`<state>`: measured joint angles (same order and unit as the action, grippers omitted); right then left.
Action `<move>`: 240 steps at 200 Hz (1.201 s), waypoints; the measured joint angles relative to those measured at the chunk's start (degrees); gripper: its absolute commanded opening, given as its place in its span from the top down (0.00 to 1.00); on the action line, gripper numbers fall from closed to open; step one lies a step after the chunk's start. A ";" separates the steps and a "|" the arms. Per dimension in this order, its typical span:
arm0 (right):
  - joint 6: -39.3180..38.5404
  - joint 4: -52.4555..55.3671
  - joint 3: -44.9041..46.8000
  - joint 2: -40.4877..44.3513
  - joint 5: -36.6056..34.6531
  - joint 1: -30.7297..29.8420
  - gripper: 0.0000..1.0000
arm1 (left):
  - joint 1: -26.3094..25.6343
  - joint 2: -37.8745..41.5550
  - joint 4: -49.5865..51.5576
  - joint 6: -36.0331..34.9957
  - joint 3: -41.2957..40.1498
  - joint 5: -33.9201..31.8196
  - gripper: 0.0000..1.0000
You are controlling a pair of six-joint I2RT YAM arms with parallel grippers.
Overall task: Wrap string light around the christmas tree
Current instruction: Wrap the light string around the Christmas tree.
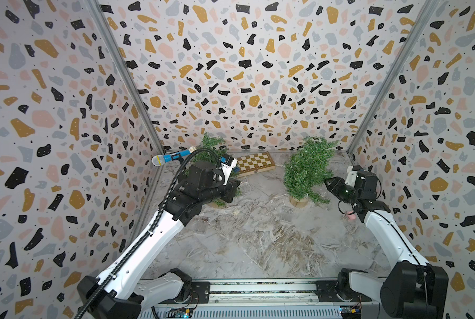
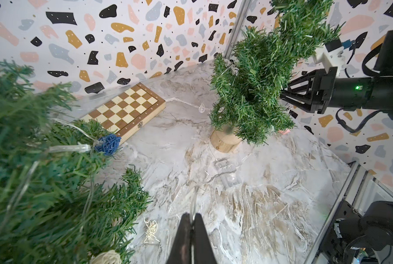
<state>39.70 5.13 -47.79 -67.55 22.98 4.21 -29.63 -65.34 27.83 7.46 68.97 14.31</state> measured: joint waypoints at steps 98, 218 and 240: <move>7.65 -7.26 1.27 -4.17 3.72 -3.08 0.70 | -0.02 -0.24 -0.11 -0.83 0.00 -0.13 1.00; 7.26 -6.21 4.57 -1.68 4.42 -0.35 0.63 | -0.17 -0.70 -2.43 -0.26 -1.22 0.57 1.00; 7.72 -6.91 4.57 -2.56 4.22 -1.29 0.63 | -0.22 -0.70 -2.60 -0.15 -1.22 0.76 1.00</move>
<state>47.42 -1.78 -43.22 -70.11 27.20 2.92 -29.85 -66.04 25.23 7.31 67.75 15.07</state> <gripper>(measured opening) 0.370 0.047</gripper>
